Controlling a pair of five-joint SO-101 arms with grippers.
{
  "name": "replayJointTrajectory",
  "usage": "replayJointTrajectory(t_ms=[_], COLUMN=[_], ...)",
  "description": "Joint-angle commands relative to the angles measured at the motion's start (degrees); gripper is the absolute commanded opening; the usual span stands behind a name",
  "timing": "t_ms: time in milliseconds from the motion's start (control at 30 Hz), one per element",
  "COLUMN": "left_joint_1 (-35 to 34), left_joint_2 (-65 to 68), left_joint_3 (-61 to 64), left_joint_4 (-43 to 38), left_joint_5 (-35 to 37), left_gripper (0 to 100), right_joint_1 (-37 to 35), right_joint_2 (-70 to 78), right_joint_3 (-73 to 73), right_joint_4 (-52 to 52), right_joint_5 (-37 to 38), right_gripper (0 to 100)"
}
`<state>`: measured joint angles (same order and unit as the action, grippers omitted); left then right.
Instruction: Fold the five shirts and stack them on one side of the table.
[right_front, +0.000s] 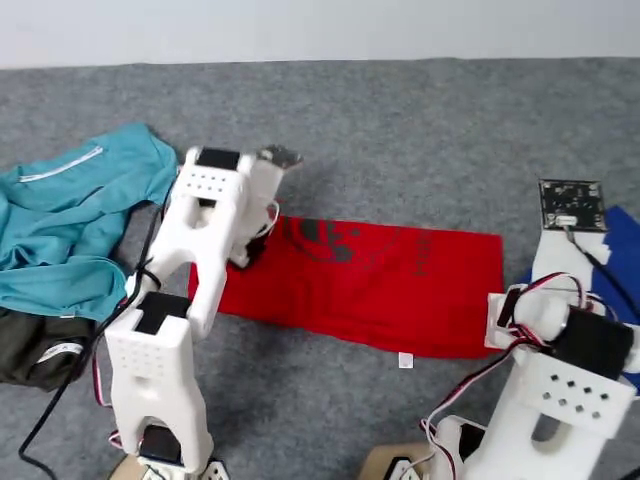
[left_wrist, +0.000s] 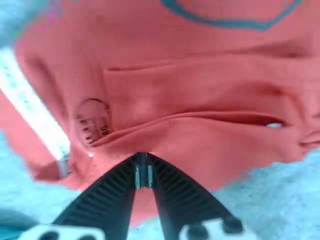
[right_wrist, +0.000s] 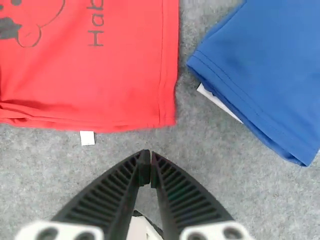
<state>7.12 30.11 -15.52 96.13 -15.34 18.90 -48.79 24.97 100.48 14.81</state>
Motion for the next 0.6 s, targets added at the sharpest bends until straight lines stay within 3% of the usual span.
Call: replayJointTrajectory(t_ms=[0,233,567], left_joint_1=[1.32,2.37,-10.55], left_joint_2=[-1.58,-16.44,-34.37], left_joint_3=[-10.33,-7.78,4.79], left_joint_4=[4.57,4.48,4.48], left_joint_5=[2.11,5.71,7.38], left_gripper=[0,0,0], right_joint_1=[0.31,0.40,0.22], right_joint_2=[-0.84,-0.22,8.75], right_joint_3=[0.00,0.18,12.92], right_joint_4=[0.31,0.13,-19.30], right_joint_5=[-0.44,-0.70,-0.44], right_gripper=[1.1,1.1,4.5])
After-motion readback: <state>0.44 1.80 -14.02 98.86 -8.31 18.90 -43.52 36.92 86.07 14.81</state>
